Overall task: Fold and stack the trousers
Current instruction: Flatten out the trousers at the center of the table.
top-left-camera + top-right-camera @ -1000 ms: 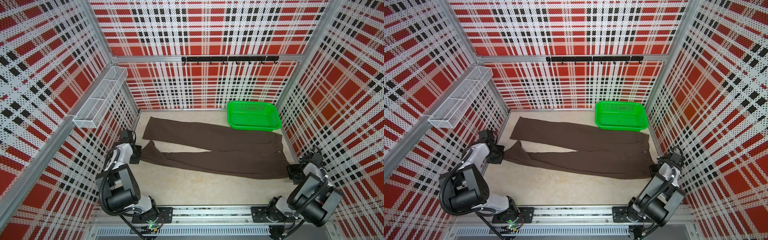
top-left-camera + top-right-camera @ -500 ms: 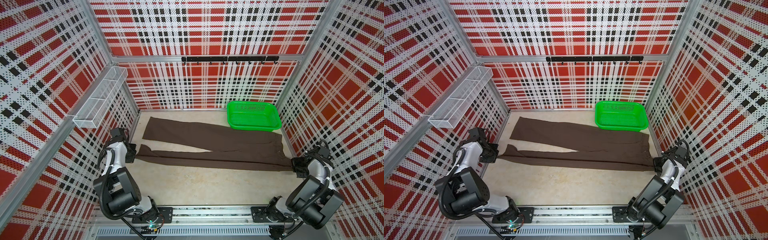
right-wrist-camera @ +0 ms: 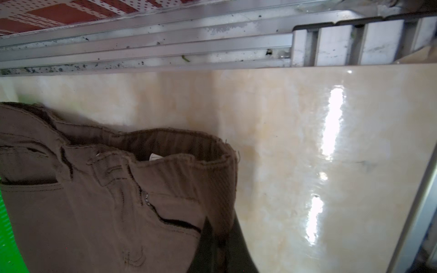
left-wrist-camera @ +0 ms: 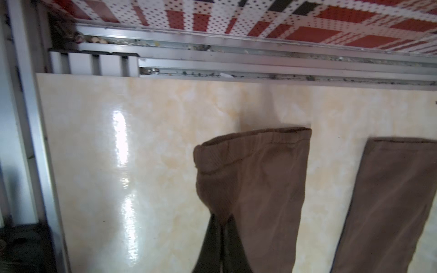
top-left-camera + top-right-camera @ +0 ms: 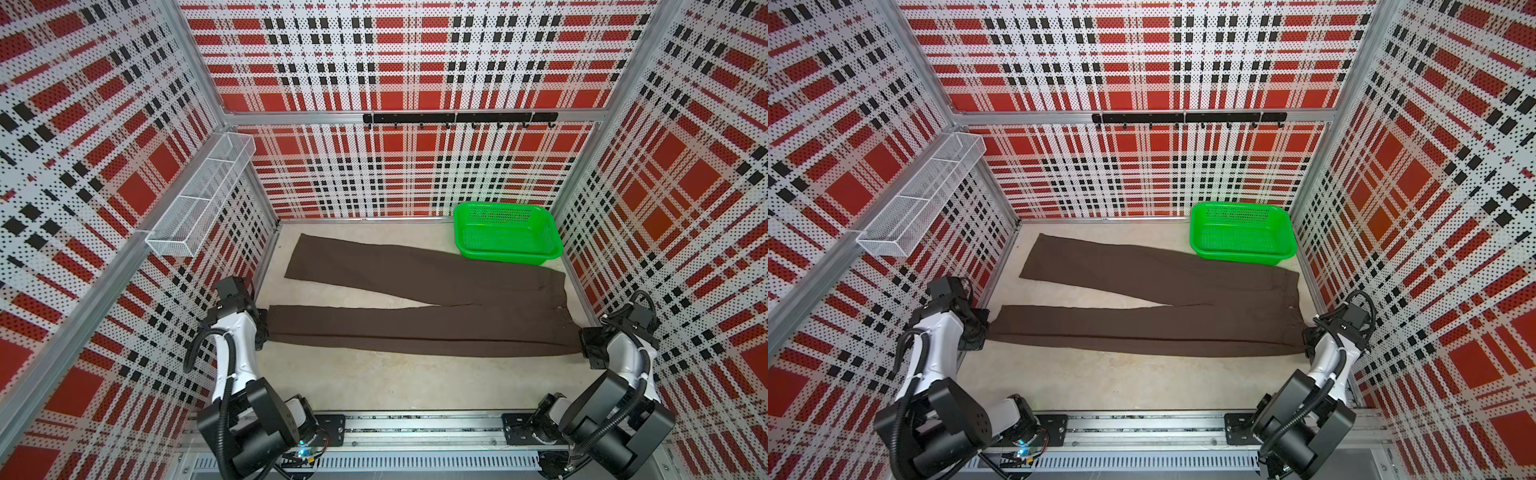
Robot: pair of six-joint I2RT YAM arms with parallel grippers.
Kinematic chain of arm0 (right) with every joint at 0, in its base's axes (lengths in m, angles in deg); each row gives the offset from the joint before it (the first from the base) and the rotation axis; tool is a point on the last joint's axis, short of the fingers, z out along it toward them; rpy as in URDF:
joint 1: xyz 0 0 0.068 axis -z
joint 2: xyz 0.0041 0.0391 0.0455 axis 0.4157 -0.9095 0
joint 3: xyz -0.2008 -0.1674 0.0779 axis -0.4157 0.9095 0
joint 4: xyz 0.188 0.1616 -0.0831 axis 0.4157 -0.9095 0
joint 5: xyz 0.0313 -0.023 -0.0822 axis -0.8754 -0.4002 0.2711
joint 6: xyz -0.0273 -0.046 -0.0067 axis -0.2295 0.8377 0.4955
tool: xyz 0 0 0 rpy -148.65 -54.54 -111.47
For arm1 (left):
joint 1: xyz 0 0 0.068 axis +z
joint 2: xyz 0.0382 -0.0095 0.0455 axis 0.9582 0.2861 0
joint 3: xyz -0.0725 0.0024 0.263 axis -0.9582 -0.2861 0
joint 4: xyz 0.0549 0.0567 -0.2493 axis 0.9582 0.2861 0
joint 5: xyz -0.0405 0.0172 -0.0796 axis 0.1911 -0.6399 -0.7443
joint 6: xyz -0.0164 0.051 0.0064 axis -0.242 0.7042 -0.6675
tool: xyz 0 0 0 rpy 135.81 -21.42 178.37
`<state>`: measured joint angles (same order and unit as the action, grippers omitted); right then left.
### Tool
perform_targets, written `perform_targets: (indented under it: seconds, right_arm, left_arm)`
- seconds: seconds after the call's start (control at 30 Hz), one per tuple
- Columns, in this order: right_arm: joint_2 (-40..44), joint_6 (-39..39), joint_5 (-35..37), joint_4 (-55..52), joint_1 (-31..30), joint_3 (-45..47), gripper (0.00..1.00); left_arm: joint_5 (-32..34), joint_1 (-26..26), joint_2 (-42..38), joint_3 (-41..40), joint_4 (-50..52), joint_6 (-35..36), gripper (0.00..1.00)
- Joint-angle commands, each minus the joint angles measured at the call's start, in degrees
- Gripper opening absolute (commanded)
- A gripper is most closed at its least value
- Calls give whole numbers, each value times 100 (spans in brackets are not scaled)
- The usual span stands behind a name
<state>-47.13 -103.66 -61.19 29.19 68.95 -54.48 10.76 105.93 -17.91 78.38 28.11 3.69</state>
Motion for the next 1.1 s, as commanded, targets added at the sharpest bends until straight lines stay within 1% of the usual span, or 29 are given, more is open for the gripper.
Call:
perform_targets:
  seconds: [0.0, 0.1, 0.13, 0.17, 0.2, 0.23, 0.27, 0.33, 0.4, 0.53, 0.6, 0.7, 0.73, 0.77, 0.87, 0.93, 1.0, 1.07]
  right_arm:
    - [372, -66, 603, -27, 80, 123, 0]
    - [640, -64, 810, -83, 80, 273, 0]
    - [739, -64, 864, -91, 83, 336, 0]
    - [824, -72, 869, -84, 81, 417, 7]
    - [902, -88, 868, -76, 84, 480, 17]
    - [983, -101, 860, -87, 82, 524, 30]
    - [1051, -101, 831, -111, 80, 534, 40]
    - [1133, -48, 724, -211, 80, 415, 47]
    - [1131, -17, 587, -371, 77, 209, 52]
    - [1059, -14, 267, -523, -28, -137, 55]
    - [1052, -116, 156, -451, -182, -250, 55]
    - [1067, -395, 165, -8, -737, -265, 54]
    - [977, -495, 146, 201, -924, -250, 52]
    - [837, -552, 76, 345, -1060, -247, 52]
    - [17, -647, -227, 608, -1363, -356, 50]
    - [-501, -660, -358, 811, -1406, -333, 49]
    - [-814, -722, -396, 987, -1406, -234, 49]
    - [-998, -775, -420, 1122, -1407, -86, 48]
  left_arm:
    - [414, 349, -287, -263, 32, 179, 0]
    - [390, 567, -470, -436, 27, 330, 1]
    - [361, 629, -529, -486, 34, 376, 13]
    - [326, 690, -575, -517, 36, 431, 24]
    - [312, 721, -604, -513, 45, 468, 32]
    - [277, 768, -609, -485, 66, 518, 43]
    - [198, 798, -595, -423, 67, 585, 48]
    - [57, 811, -570, -267, 126, 635, 49]
    - [-46, 812, -595, -109, 163, 632, 50]
    - [-296, 710, -693, 248, 67, 631, 49]
    - [-388, 403, -683, 338, -151, 584, 47]
    - [-463, -356, -517, 289, -674, 327, 45]
    - [-480, -623, -407, 203, -882, 230, 45]
    - [-507, -785, -273, 129, -1036, 146, 44]
    - [-717, -1245, 201, -131, -1506, 41, 43]
    - [-808, -1397, 468, -335, -1782, 1, 43]
    - [-876, -1443, 589, -541, -2009, -40, 43]
    - [-809, -1442, 693, -666, -2094, -35, 43]
